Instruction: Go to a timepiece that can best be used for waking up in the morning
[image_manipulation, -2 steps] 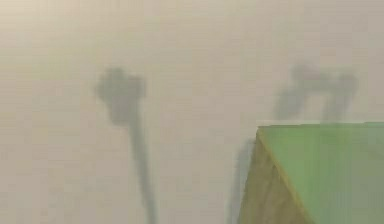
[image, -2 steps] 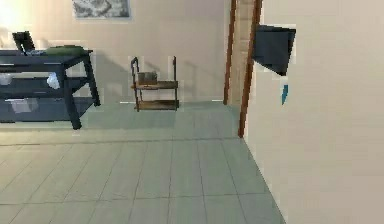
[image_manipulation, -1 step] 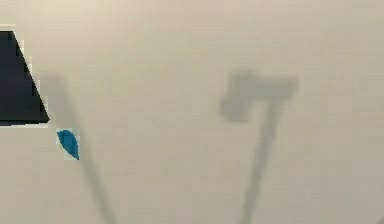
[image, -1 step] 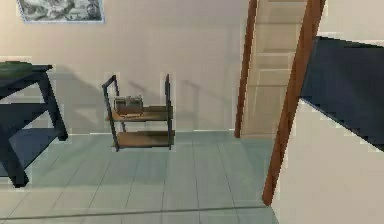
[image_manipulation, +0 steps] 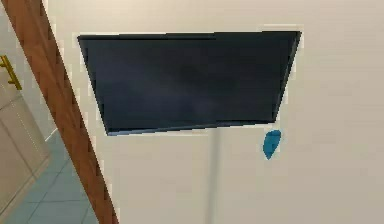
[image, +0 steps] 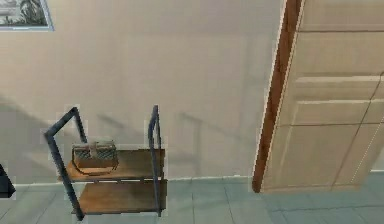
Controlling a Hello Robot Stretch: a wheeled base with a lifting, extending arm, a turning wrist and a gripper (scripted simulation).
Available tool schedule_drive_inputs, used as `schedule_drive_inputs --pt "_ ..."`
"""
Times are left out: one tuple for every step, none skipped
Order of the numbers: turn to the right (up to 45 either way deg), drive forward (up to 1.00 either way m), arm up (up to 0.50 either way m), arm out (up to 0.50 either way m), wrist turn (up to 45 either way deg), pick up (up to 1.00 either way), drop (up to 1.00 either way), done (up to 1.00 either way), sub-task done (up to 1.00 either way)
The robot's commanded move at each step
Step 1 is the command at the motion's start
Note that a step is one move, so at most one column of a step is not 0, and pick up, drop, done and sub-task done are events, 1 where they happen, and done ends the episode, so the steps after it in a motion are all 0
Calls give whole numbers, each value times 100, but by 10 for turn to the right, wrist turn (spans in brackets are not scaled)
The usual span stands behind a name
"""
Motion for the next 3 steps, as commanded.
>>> schedule_drive_inputs --pt "90 0 0 0 0 0 0 0 0" --pt "30 0 0 0 0 0 0 0 0" --pt "-450 0 0 0 0 0 0 0 0"
